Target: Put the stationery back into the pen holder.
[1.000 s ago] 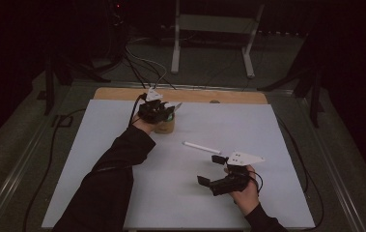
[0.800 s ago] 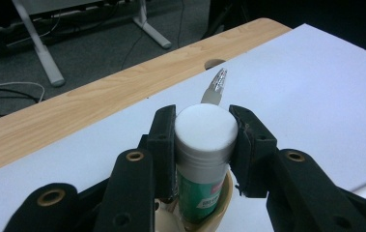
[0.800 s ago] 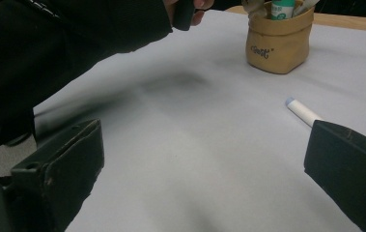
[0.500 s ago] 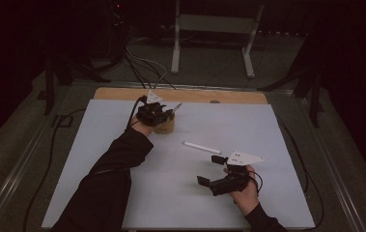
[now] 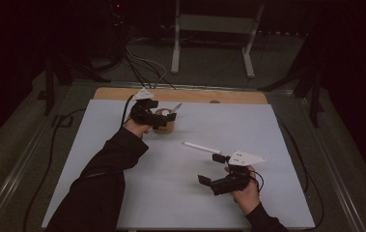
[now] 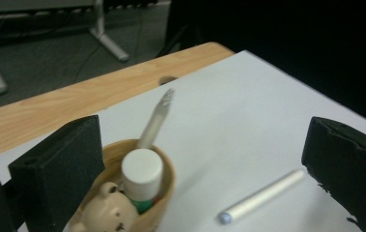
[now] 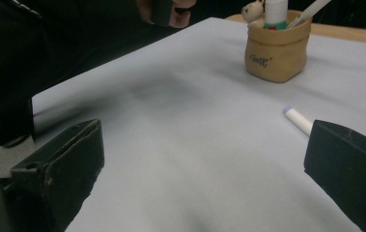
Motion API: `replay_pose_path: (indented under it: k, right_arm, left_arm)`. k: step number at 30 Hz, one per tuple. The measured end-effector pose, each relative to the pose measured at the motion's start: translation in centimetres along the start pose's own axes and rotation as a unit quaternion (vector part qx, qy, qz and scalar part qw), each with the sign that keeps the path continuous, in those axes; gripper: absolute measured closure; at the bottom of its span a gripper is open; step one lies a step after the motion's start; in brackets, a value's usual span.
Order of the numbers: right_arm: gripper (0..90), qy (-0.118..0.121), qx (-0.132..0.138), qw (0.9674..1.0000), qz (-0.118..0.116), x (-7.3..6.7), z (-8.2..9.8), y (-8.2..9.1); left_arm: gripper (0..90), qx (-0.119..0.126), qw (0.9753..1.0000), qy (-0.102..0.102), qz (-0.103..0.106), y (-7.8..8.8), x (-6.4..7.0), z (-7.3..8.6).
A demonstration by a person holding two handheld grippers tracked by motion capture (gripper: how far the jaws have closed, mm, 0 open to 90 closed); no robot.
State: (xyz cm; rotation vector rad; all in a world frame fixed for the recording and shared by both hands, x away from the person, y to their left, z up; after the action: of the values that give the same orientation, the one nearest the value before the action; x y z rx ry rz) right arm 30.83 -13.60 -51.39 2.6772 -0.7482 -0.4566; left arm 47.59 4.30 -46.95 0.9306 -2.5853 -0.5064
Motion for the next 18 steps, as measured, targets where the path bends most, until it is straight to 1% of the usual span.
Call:
replay_pose_path:
  k: [2, 8, 12, 15, 18]
  right_arm:
    - [0.5, 0.002, 0.004, 1.0, -0.001, 0.1, -0.1, 0.1]
    - [0.5, 0.009, 0.006, 0.9999, -0.004, 0.2, -0.6, 0.5]
    - [0.5, 0.005, -0.005, 0.9999, -0.011, 0.4, -0.7, 0.6]
    - [0.5, 0.008, -0.008, 0.9999, -0.009, 0.5, -0.9, 0.7]
    - [0.5, 0.013, -0.008, 0.9998, -0.01, 0.7, -1.1, 0.9]
  left_arm:
    - [0.7, 0.007, 0.9999, -0.005, 0.012, 0.6, 0.5, 0.0]
    - [0.7, 0.01, 0.9991, -0.024, 0.035, 2.2, 1.8, 0.5]
    - [0.7, 0.01, 0.9982, -0.033, 0.048, 3.0, 2.6, 0.9]
    - [0.7, 0.013, 0.9973, -0.039, 0.061, 3.7, 3.3, 1.2]
    - [0.8, 0.01, 0.9963, -0.046, 0.072, 4.2, 4.1, 1.8]
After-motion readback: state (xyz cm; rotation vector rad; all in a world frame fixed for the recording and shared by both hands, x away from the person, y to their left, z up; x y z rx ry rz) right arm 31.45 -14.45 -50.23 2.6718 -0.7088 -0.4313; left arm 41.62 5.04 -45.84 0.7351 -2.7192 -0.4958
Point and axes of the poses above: each handheld gripper's, and its own axes: y roughly backward along the jaws, z roughly out of its underside, x roughly to its right, the point moved 9 cm from there along -y, roughly forward along the jaws, and after that the axes turned 1 degree about -x, right-handed, at the moved point
